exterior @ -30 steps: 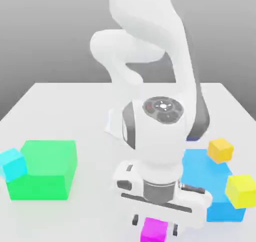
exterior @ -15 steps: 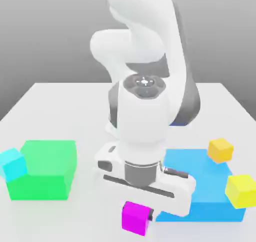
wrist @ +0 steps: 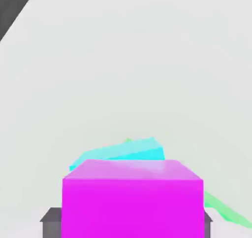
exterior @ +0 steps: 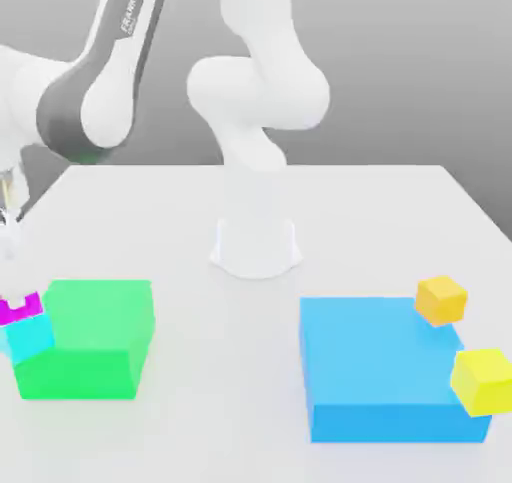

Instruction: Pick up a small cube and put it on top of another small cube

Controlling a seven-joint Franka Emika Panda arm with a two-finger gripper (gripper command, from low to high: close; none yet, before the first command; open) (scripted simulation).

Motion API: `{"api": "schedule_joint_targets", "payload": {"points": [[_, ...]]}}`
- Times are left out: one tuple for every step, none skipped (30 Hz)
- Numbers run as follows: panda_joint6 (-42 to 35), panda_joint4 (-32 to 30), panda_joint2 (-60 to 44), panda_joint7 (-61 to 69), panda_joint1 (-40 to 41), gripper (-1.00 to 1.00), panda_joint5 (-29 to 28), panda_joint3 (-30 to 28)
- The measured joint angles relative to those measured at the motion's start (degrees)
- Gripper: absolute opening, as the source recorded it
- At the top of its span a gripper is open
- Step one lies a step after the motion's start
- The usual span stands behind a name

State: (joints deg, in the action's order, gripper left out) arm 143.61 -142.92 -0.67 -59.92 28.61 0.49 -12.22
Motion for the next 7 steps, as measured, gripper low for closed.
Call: {"api": "schedule_joint_targets", "payload": {"points": [[0.0, 0.0, 0.0, 0.0, 0.2, 1.00, 0.0, 0.0], [0.0, 0.0, 0.0, 0.0, 0.3, 1.00, 0.0, 0.0], [0.6, -0.2, -0.4, 0.0, 0.6, 1.00, 0.0, 0.3], [-0.4, 0.1, 0.3, -0.1, 0.5, 1.00, -0.2, 0.6], [-2.1, 0.5, 1.6, -0.4, 0.3, 1.00, -0.6, 0.8], [-4.2, 1.1, 3.2, -0.8, 0.1, 1.00, -1.1, 0.9], [-6.5, 1.7, 4.9, -1.1, 0.2, 1.00, -1.6, 1.0]]}}
